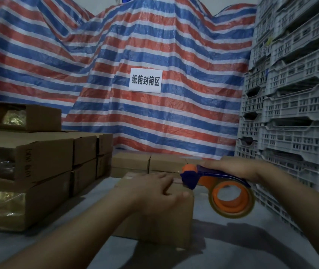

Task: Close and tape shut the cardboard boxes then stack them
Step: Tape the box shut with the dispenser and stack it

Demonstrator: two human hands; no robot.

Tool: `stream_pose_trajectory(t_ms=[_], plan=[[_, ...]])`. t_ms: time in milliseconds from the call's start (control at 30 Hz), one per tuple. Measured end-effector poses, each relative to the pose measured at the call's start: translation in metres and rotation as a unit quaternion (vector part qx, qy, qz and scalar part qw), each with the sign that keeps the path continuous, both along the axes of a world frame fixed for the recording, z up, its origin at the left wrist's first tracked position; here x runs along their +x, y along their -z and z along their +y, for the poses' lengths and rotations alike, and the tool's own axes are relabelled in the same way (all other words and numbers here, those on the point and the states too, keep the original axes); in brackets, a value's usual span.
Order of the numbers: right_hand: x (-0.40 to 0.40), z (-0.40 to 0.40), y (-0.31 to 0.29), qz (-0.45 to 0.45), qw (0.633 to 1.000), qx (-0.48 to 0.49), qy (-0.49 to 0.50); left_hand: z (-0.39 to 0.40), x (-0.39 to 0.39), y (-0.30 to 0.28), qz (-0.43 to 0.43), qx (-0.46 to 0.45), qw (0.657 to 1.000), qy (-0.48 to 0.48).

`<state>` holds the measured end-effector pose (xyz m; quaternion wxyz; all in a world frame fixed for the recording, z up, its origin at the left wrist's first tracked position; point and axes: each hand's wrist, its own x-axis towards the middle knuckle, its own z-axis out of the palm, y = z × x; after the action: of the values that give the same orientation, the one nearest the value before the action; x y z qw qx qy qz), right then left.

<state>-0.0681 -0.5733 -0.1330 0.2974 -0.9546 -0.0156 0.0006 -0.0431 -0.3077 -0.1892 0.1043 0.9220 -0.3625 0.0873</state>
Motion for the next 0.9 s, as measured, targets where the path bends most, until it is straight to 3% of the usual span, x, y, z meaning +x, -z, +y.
stream_pose_trajectory(t_ms=[100,233,433,533,700,800,900], plan=[[-0.003,-0.009,-0.003,-0.004,1.0,-0.01,-0.006,0.003,0.002,0.004,-0.042,0.061,0.997,-0.023],[-0.015,-0.034,-0.002,-0.027,0.999,0.025,-0.025,0.004,0.0,0.003,-0.037,0.059,0.997,-0.015],[-0.02,-0.028,0.037,-0.066,0.997,-0.002,-0.029,-0.014,-0.009,-0.012,-0.01,0.035,0.999,-0.029],[-0.018,-0.028,0.043,-0.078,0.996,0.019,-0.04,-0.03,-0.016,-0.009,-0.024,0.049,0.998,0.015],[-0.037,-0.046,0.023,-0.049,0.998,0.041,-0.026,-0.03,-0.018,-0.003,-0.043,0.071,0.996,0.013],[-0.054,-0.045,0.0,-0.01,0.999,-0.03,0.004,-0.032,-0.019,-0.002,-0.052,0.08,0.995,0.002],[-0.049,-0.016,-0.011,-0.027,0.977,-0.211,0.029,-0.033,-0.017,0.002,-0.055,0.05,0.997,0.026]])
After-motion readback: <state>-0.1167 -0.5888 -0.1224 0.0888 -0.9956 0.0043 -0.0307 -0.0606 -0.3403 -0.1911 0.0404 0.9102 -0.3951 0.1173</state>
